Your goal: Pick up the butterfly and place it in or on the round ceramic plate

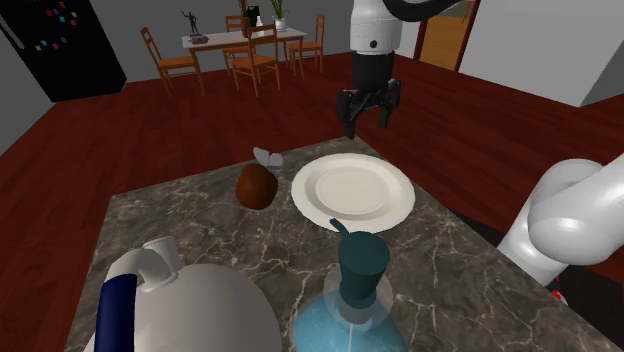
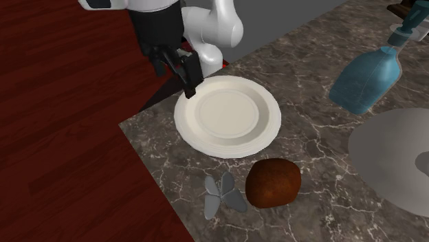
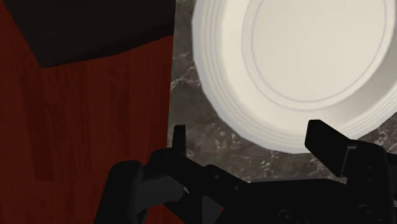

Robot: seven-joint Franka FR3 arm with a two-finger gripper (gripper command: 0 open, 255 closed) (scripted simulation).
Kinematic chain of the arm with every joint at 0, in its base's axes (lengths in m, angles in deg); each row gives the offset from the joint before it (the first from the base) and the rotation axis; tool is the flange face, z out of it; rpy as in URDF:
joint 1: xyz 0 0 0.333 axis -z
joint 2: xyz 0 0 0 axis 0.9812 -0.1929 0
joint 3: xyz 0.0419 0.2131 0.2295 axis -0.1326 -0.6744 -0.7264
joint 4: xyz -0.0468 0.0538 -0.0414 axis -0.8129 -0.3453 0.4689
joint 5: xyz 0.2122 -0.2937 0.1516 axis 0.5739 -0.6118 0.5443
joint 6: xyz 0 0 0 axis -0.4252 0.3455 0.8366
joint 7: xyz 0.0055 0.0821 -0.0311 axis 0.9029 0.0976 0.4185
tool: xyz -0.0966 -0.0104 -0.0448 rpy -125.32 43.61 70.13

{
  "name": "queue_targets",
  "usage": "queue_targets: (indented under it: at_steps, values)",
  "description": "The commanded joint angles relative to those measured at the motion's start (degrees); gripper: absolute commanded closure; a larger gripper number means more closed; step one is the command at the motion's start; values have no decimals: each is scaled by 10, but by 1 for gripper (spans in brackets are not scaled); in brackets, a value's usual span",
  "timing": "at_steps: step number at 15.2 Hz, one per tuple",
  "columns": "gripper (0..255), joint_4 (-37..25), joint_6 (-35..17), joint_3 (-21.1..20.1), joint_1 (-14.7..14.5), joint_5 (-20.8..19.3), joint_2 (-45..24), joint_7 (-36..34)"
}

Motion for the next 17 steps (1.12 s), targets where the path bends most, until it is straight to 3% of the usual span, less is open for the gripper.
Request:
queue_targets:
  at_steps: [1, 9, 16, 17]
  values:
    - [0, -34, 4, -23, 4, 11, -40, -59]
    - [0, -212, 25, -94, 8, 15, -235, -282]
    - [0, -422, 63, -114, -24, -13, -434, -467]
    - [0, -427, 64, -113, -25, -14, -438, -471]
